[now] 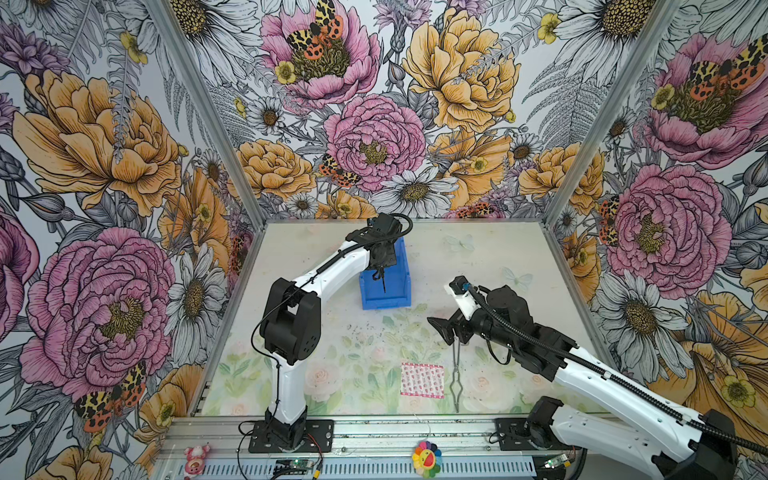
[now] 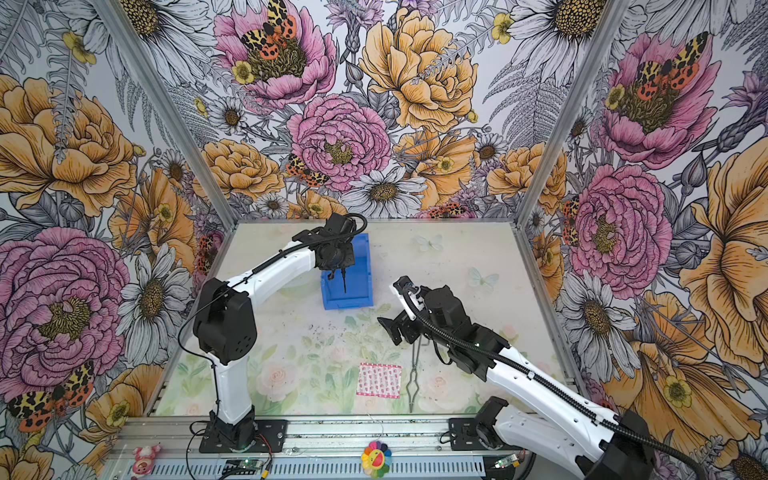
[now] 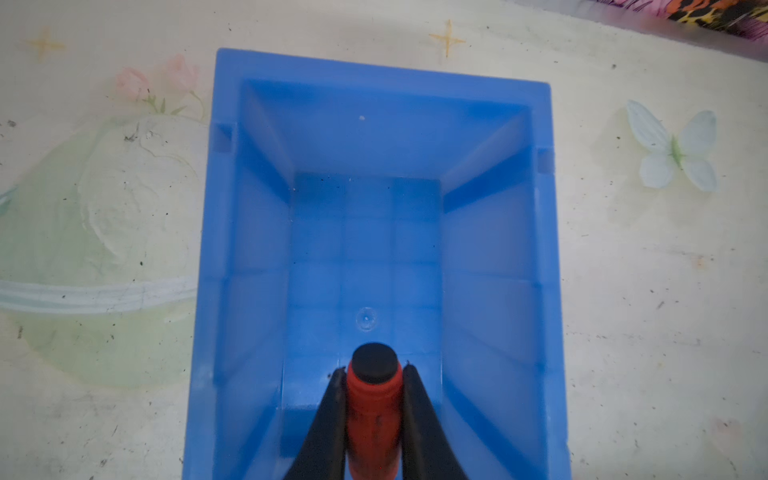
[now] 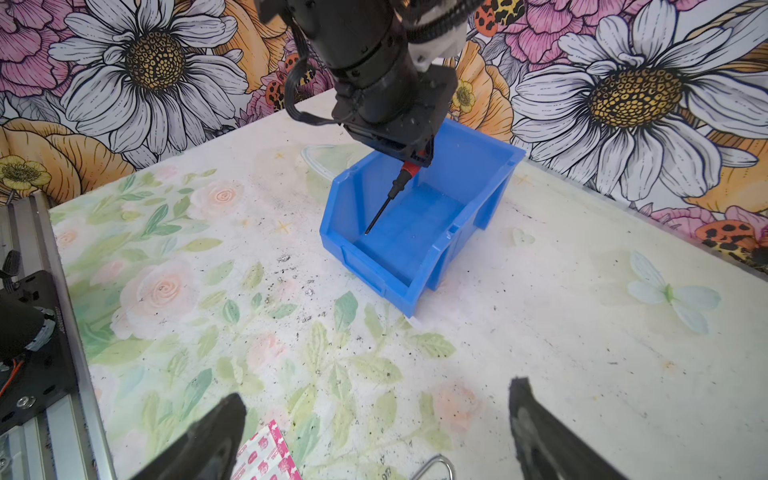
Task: Put the screwdriver in the bin
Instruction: 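Lift the screwdriver with the left gripper and carry it over the blue bin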
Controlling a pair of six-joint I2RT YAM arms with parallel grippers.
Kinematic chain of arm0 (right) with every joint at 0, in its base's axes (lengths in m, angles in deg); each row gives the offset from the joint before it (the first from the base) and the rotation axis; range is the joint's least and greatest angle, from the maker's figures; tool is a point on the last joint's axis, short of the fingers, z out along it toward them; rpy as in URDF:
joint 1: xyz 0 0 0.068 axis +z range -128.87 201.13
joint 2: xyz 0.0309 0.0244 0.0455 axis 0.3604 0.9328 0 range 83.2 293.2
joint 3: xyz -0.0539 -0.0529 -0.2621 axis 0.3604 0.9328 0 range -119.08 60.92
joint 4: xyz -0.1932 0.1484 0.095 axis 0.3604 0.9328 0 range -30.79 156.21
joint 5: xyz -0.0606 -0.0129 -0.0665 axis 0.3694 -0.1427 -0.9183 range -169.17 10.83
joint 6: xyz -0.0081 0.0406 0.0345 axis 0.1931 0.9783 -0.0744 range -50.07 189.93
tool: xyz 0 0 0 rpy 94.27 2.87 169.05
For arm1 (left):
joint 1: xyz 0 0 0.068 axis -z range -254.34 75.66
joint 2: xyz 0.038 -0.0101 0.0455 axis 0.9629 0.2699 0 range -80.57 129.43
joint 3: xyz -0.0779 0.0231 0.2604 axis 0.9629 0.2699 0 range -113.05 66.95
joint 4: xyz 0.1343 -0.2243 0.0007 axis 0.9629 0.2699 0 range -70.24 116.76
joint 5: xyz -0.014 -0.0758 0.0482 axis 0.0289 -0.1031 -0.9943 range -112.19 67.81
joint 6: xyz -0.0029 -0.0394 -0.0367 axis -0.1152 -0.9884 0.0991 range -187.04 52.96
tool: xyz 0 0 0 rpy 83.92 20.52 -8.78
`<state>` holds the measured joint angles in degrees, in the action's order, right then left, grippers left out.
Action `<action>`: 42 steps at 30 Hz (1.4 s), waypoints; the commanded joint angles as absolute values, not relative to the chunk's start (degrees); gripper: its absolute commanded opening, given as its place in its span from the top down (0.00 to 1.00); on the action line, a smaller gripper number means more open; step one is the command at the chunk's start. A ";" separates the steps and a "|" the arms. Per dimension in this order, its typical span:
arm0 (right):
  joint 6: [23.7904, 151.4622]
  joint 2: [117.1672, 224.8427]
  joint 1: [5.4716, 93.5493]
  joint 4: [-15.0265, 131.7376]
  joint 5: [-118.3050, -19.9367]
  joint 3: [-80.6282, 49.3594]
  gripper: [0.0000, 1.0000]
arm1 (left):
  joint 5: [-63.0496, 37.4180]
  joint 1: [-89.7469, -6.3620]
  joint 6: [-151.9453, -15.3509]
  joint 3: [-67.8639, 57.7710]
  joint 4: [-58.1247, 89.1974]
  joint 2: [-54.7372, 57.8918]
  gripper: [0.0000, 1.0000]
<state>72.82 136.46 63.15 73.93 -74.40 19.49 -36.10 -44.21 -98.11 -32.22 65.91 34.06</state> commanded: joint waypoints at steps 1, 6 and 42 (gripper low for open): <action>74.12 135.46 62.61 73.44 -75.60 18.20 0.01 | -35.89 -44.72 -96.91 -35.75 65.94 36.84 1.00; 74.14 135.84 62.26 73.58 -75.45 18.29 0.00 | -36.39 -45.07 -97.09 -38.51 65.90 41.27 1.00; 73.70 136.22 61.91 73.53 -74.82 18.91 0.00 | -34.62 -45.81 -100.58 -40.56 65.81 52.03 0.78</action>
